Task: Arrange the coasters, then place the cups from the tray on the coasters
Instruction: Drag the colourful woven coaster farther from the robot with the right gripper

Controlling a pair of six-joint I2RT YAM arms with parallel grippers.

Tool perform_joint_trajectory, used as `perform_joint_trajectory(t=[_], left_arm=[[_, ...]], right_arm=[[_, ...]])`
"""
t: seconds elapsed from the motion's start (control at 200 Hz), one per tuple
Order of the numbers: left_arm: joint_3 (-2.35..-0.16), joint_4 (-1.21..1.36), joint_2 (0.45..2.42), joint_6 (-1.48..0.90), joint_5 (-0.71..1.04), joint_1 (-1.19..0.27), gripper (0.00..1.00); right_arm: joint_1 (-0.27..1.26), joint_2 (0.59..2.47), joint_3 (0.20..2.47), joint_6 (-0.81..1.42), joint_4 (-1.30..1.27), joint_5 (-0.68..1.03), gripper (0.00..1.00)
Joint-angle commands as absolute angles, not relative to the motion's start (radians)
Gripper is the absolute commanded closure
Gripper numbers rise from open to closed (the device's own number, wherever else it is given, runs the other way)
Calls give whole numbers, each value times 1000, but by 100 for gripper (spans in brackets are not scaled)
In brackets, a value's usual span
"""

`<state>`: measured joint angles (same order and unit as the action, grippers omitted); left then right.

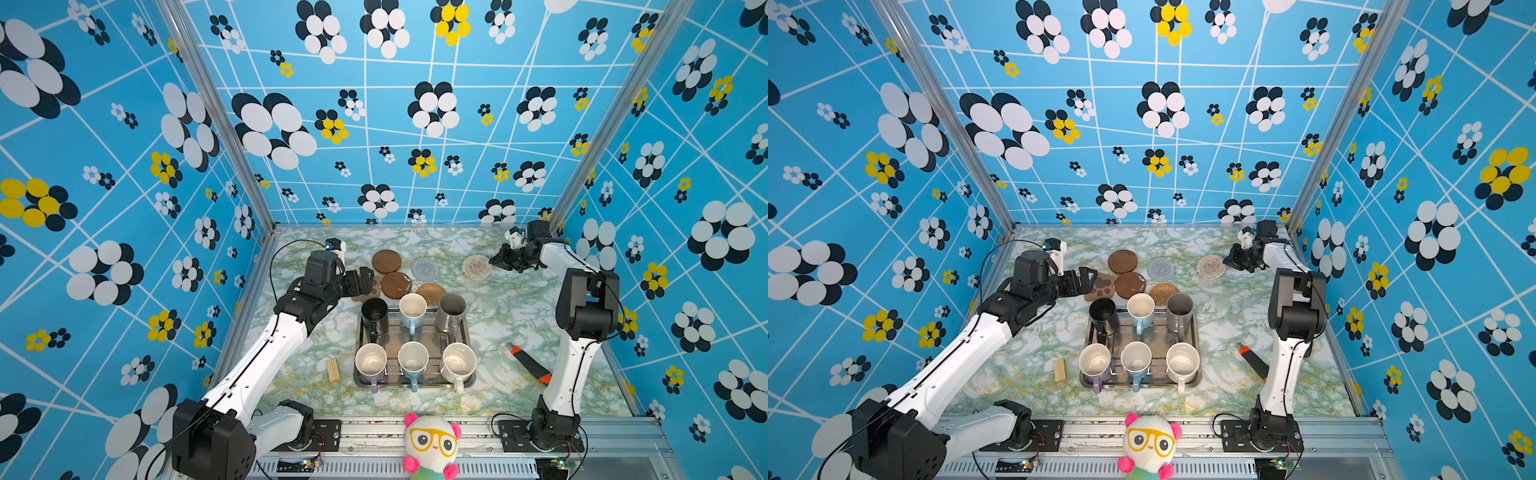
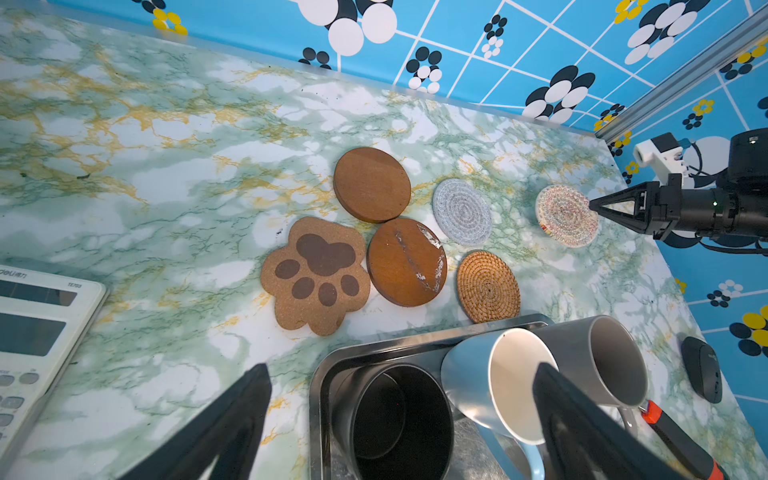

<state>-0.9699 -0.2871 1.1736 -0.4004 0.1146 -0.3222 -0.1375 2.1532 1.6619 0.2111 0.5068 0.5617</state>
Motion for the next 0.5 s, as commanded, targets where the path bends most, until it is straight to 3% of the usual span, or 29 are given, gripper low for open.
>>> perform_joint_trajectory(t=[0.0,0.495], left_arm=[[-980,-304,1160,-403,97,-330,0],[-990,-316,1174,-400,90,-344,0]], right_arm=[[-155,2207,1678,225,509,528,100],[-179,2270,1717,235,587,378,100]])
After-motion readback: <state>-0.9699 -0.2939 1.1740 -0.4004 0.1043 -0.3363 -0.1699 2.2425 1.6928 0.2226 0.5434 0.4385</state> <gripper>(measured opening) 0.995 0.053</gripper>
